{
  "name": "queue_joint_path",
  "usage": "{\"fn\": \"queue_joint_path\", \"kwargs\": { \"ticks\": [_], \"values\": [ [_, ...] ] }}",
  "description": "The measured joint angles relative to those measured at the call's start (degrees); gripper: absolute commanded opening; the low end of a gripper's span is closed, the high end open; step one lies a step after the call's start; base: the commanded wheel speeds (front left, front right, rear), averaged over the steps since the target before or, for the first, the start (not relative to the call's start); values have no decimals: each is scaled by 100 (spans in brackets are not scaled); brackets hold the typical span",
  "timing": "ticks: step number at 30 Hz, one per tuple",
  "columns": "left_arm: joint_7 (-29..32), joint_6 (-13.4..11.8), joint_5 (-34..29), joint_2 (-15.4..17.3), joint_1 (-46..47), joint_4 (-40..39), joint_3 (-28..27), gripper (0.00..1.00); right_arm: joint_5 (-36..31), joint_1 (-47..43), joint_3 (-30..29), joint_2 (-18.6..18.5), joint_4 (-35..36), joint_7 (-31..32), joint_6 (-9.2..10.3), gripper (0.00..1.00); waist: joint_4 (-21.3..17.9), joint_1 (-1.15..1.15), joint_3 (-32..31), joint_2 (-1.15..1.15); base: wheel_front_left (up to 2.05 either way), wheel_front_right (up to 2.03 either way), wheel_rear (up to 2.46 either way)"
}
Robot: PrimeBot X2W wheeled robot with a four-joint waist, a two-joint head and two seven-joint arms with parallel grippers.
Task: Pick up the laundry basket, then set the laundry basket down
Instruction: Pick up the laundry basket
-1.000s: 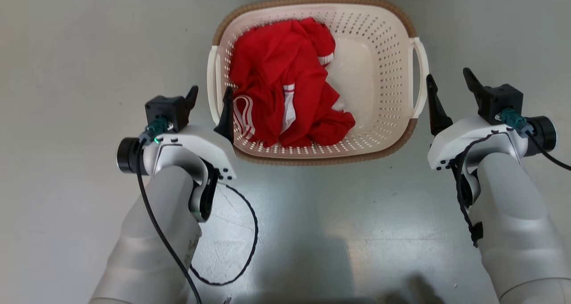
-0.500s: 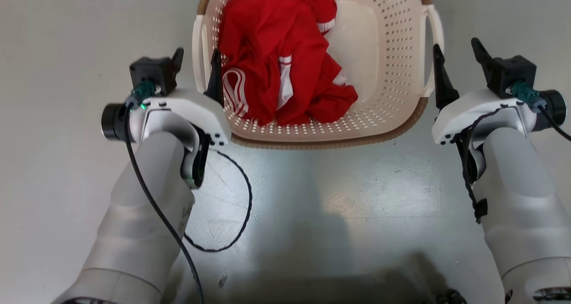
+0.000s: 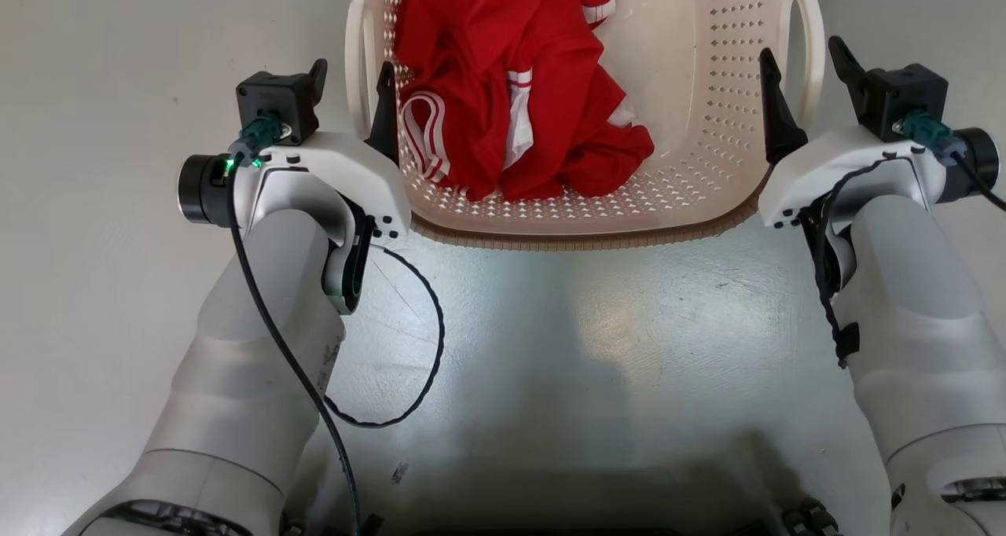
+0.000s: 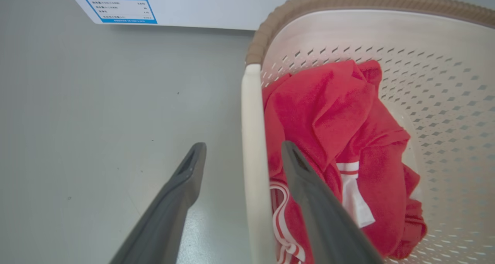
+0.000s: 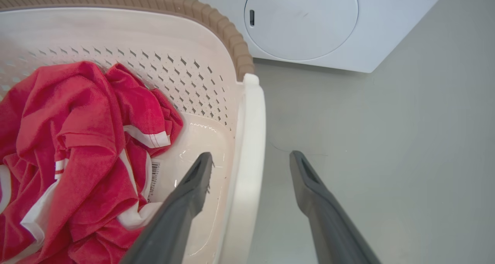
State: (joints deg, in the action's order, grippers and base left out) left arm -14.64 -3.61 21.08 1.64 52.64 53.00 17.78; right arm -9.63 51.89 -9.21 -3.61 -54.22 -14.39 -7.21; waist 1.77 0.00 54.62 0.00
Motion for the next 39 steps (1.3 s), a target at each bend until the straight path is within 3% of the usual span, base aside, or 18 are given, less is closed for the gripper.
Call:
{"fn": "queue_joint_path", "kwargs": {
  "ticks": [24,25,26,27,28,29,30,39],
  "values": [
    [0,-60,22,-4,176,247,259,100,279,112,92,-15,-179,0,0,100,-5,0,117,0,0,0,0],
    [0,-77,22,-4,190,248,274,100,289,114,97,-16,-179,0,0,95,-2,0,125,0,0,0,0],
    [0,-75,22,-4,198,246,294,100,304,118,104,-18,-180,0,0,29,3,0,132,0,0,0,0],
    [0,-60,44,-4,199,242,324,100,324,120,124,-18,-186,0,0,0,9,0,136,0,0,0,0],
    [0,-3,108,-4,199,245,371,35,343,126,155,-25,-223,-1,0,0,19,0,138,0,0,0,0],
    [0,78,175,-4,199,265,430,35,416,132,194,-33,-281,-1,0,0,34,0,136,0,0,0,0],
    [0,110,254,-4,199,294,478,0,466,130,249,-36,-323,-1,-2,0,49,0,130,0,0,0,0],
    [0,0,552,5,172,419,790,0,1020,60,698,-43,-654,-22,7,0,92,0,-134,0,0,0,0]
  ]
}}
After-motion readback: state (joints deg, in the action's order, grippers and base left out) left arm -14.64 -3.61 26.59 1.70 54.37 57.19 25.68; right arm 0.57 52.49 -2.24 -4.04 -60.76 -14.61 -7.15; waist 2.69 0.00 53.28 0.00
